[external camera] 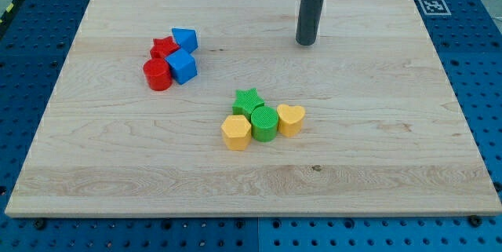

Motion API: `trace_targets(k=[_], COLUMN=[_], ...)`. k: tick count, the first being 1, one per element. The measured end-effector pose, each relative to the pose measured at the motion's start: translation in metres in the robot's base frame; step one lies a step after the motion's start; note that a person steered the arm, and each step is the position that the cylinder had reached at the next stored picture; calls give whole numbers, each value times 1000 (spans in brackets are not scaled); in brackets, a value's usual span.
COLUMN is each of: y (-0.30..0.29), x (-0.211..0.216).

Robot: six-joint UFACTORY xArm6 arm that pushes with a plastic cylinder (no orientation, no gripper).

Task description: Nudge the blue triangle a bit down

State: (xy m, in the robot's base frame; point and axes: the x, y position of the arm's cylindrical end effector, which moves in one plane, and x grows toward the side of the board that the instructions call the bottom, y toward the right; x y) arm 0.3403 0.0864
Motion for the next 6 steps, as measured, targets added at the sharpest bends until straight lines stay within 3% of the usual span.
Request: trace_targets(k=[2, 4, 6], y=[-3, -108, -172], x=[-5, -39, -23])
